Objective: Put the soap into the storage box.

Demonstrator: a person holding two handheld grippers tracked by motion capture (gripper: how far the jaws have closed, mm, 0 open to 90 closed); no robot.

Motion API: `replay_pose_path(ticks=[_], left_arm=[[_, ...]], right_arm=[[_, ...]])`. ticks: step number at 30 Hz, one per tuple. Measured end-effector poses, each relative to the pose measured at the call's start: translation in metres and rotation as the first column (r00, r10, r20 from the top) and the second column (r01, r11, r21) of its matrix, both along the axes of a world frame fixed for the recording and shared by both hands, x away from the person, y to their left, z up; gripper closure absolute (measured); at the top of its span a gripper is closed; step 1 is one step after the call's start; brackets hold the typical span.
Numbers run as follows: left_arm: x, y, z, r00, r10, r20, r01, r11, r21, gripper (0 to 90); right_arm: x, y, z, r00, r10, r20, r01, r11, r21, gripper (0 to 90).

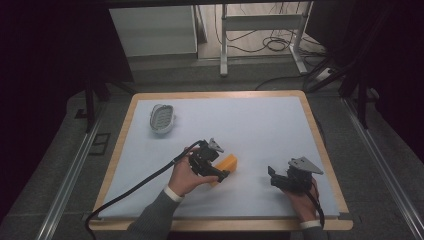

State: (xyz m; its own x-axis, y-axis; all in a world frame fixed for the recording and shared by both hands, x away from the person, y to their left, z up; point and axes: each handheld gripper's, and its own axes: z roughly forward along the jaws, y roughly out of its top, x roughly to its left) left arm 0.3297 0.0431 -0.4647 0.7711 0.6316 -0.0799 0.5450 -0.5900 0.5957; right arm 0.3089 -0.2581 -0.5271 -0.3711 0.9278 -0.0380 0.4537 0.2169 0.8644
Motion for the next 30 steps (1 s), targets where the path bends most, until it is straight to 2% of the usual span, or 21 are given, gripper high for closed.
replay_pose_path(ticks=[4, 8, 12, 17, 22, 27, 30], left_arm=[[0.005, -0.007, -0.004, 0.9998, -0.006, -0.017, 0.006, 1.0, -0.007, 28.8], [0.01, -0.008, -0.012, 0.9994, -0.007, -0.033, 0.008, 0.9996, 0.025, 33.4], [0.011, -0.011, -0.018, 0.9989, -0.006, -0.046, 0.007, 0.9993, 0.036, 35.4], [0.011, -0.012, -0.022, 0.9994, 0.007, -0.034, -0.006, 0.9989, 0.046, 42.9], [0.011, -0.015, -0.026, 0.9985, 0.0, -0.054, 0.002, 0.999, 0.046, 50.4], [0.012, -0.016, -0.031, 0.9978, 0.0, -0.067, 0.004, 0.9977, 0.068, 57.8], [0.011, -0.016, -0.03, 0.9987, 0.001, -0.051, 0.003, 0.9972, 0.074, 59.5]], right_arm=[[0.0, 0.0, 0.0, 1.0, 0.0, -0.001, 0.0, 1.0, 0.003, 9.0], [0.0, -0.001, 0.0, 1.0, 0.003, -0.002, -0.003, 1.0, 0.006, 9.0], [0.0, 0.0, 0.0, 1.0, 0.001, -0.003, -0.001, 1.0, 0.004, 9.0], [0.0, 0.0, 0.0, 1.0, 0.0, -0.003, 0.0, 1.0, 0.003, 9.0], [0.0, 0.0, 0.0, 1.0, 0.001, -0.002, -0.001, 1.0, -0.002, 9.0], [0.0, 0.0, 0.0, 1.0, -0.001, -0.003, 0.001, 1.0, -0.001, 9.0], [0.0, 0.0, 0.0, 1.0, -0.003, -0.001, 0.003, 1.0, -0.002, 9.0]])
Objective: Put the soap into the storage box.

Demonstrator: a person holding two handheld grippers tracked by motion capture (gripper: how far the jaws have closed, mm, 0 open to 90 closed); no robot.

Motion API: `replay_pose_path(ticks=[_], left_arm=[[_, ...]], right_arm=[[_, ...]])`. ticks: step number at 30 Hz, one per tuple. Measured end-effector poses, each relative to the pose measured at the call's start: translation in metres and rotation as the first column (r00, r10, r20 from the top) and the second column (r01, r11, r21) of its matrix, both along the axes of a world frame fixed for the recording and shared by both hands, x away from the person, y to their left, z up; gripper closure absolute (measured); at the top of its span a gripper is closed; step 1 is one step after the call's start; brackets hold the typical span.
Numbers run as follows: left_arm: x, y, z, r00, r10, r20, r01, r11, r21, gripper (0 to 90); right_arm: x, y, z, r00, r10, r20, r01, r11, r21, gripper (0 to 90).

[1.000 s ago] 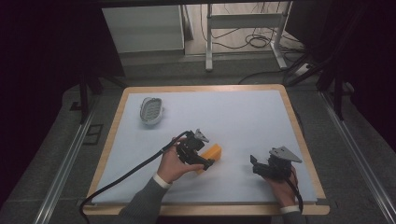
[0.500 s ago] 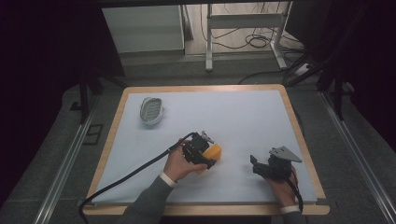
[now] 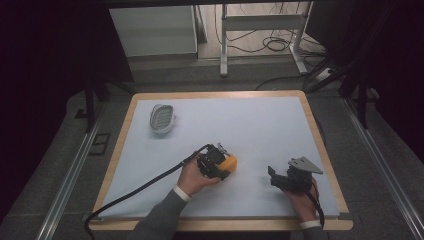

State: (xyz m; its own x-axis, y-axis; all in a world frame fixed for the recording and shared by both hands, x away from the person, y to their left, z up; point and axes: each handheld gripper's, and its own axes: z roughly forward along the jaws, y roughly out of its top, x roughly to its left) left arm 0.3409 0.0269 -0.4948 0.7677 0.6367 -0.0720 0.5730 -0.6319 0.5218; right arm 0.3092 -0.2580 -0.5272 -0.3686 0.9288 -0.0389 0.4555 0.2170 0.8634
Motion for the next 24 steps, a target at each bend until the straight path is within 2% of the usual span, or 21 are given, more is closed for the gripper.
replay_pose_path(ticks=[9, 18, 24], left_arm=[[0.003, 0.004, 0.002, 0.9999, -0.012, 0.0, 0.012, 0.9998, -0.014, 61.1], [0.004, 0.015, 0.019, 0.9994, -0.013, 0.033, 0.014, 0.9987, -0.049, 61.1], [0.005, 0.022, 0.024, 0.9989, -0.002, 0.046, 0.005, 0.998, -0.063, 61.1]], right_arm=[[0.0, 0.0, 0.0, 1.0, -0.002, 0.001, 0.002, 1.0, 0.003, 9.0], [0.0, 0.0, 0.0, 1.0, -0.004, 0.002, 0.004, 1.0, 0.004, 9.0], [0.0, 0.0, 0.0, 1.0, -0.005, 0.002, 0.005, 1.0, 0.004, 9.0]])
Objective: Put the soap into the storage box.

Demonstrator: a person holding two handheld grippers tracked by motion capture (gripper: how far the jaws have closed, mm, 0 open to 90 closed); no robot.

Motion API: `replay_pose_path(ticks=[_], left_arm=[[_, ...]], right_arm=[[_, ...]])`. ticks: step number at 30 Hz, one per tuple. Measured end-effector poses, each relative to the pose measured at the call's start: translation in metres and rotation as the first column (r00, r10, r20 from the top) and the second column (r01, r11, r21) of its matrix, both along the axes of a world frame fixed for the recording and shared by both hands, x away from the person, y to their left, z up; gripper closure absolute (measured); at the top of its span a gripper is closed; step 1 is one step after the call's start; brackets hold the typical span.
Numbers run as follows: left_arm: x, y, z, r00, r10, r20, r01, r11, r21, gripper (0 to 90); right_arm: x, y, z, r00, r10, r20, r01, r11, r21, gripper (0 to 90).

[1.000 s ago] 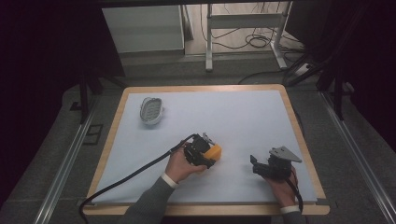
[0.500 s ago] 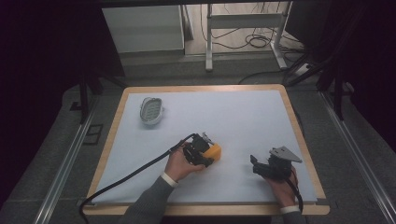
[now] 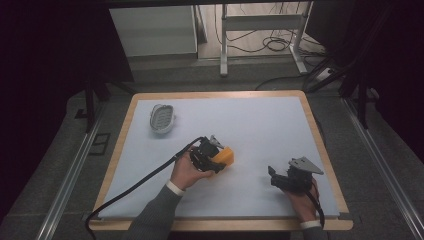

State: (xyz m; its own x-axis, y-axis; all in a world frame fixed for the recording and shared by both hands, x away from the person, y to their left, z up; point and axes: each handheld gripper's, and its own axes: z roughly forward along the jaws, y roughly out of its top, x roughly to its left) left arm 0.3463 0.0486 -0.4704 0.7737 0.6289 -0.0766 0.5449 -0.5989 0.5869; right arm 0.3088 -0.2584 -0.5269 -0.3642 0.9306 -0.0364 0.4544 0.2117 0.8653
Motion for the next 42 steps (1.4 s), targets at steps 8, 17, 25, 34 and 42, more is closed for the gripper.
replay_pose_path(ticks=[8, 17, 25, 34, 42], left_arm=[[0.002, 0.013, 0.004, 0.9998, 0.018, 0.002, -0.018, 0.9994, -0.03, 61.1], [0.006, 0.019, 0.009, 0.9995, 0.031, 0.008, -0.031, 0.999, -0.032, 61.1], [0.007, 0.028, 0.018, 0.9977, 0.055, 0.04, -0.053, 0.9975, -0.047, 61.1], [0.007, 0.042, 0.025, 0.994, 0.088, 0.066, -0.084, 0.9948, -0.056, 61.1], [0.006, 0.057, 0.032, 0.9902, 0.111, 0.085, -0.107, 0.993, -0.05, 61.1]], right_arm=[[0.0, 0.0, 0.0, 1.0, 0.001, 0.001, -0.001, 1.0, -0.004, 9.0], [0.0, 0.0, 0.0, 1.0, 0.0, 0.002, 0.0, 1.0, -0.006, 9.0], [0.0, 0.0, 0.0, 1.0, -0.001, 0.002, 0.001, 1.0, -0.006, 9.0], [0.0, 0.001, 0.0, 1.0, -0.002, 0.002, 0.002, 1.0, -0.005, 9.0], [0.0, 0.001, 0.0, 1.0, -0.003, 0.003, 0.003, 1.0, -0.008, 9.0]])
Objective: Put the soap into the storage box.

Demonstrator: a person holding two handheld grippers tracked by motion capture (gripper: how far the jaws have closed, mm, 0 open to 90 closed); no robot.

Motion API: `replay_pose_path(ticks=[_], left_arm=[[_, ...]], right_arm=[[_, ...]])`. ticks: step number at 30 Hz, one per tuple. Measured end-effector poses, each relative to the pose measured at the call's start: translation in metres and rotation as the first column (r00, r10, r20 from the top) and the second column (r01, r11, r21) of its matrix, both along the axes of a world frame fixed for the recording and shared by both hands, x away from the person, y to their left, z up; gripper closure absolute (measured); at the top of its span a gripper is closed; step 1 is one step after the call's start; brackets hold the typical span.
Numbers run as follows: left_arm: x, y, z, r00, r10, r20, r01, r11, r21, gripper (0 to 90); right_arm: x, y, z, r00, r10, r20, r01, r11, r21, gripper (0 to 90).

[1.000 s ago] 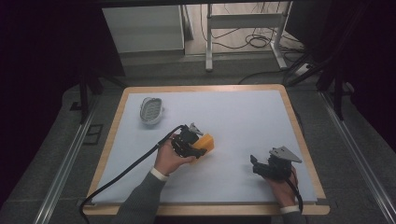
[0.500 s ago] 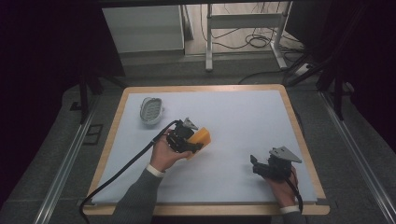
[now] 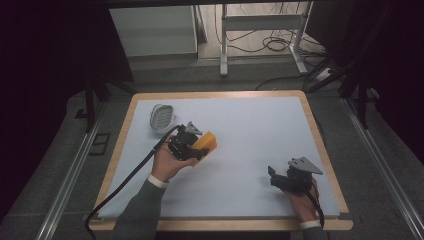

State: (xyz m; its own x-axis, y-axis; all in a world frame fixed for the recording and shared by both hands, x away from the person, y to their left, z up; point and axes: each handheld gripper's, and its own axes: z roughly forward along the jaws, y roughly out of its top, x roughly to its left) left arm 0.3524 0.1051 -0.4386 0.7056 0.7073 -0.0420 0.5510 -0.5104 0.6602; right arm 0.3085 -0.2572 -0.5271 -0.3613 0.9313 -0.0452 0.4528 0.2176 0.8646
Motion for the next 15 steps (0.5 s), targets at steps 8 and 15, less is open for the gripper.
replay_pose_path(ticks=[8, 15], left_arm=[[0.0, 0.012, 0.002, 0.9996, 0.022, 0.016, -0.022, 0.9997, -0.007, 61.1], [0.001, 0.024, 0.004, 0.9989, 0.045, 0.016, -0.044, 0.999, -0.007, 61.1]], right_arm=[[0.0, 0.0, 0.0, 1.0, -0.001, 0.001, 0.001, 1.0, -0.001, 9.0], [0.0, 0.0, 0.0, 1.0, -0.003, 0.002, 0.003, 1.0, -0.002, 9.0]])
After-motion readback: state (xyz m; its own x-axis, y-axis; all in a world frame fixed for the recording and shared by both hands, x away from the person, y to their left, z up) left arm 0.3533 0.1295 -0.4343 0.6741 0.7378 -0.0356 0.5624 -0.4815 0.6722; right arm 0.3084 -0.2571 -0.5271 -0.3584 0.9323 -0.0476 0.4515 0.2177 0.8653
